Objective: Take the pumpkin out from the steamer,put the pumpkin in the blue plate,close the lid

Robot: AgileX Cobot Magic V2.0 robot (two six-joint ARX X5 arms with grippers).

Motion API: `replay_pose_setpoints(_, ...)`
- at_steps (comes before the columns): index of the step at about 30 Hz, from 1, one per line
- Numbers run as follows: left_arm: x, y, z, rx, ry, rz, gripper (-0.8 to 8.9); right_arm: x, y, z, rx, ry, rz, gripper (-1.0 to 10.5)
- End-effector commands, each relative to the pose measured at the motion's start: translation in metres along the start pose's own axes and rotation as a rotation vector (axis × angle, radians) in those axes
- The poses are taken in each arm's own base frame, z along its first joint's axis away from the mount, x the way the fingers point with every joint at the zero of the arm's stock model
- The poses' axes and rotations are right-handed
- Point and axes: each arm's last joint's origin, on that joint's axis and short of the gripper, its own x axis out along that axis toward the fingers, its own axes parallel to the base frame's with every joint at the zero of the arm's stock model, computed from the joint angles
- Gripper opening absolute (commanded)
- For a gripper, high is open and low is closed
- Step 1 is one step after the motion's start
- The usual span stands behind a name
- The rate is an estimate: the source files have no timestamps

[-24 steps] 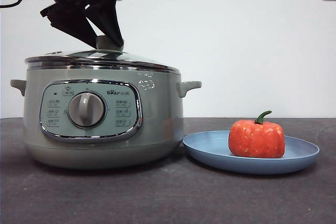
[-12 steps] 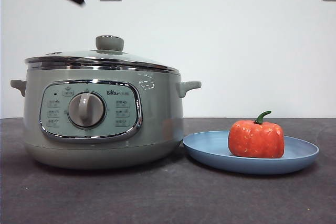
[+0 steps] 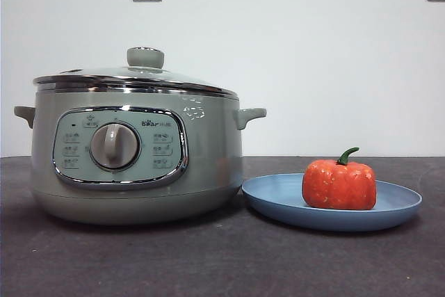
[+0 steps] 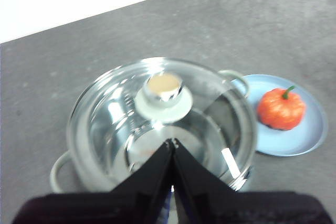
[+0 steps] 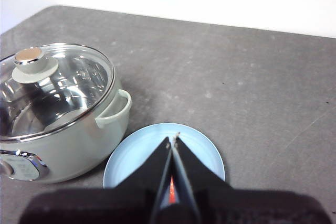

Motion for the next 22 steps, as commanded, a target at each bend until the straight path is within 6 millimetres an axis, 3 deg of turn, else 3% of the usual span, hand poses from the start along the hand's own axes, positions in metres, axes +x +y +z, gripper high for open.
replay_pose_setpoints(1, -0.005, 0.0, -0.023, -0.012, -0.048, 0.033, -0.08, 0.001, -0.001, -0.015, 0.013, -0.037, -0.001, -0.1)
replay_pose_setpoints(4, -0.01, -0.001, -0.04, -0.022, -0.069, 0.033, -0.08, -0.001, -0.001, -0.02, 0.012, -0.034, -0.003, -0.1)
replay_pose_setpoints(10, -0.011, -0.001, -0.057, -0.06, 0.1, 0.032, -0.03, -0.001, -0.001, -0.024, 0.004, 0.013, -0.013, 0.0)
replay_pose_setpoints(22, -0.009, -0.002, -0.063, -0.061, 0.171, 0.031, -0.03, 0.0, -0.003, -0.027, 0.0, 0.039, -0.058, 0.0)
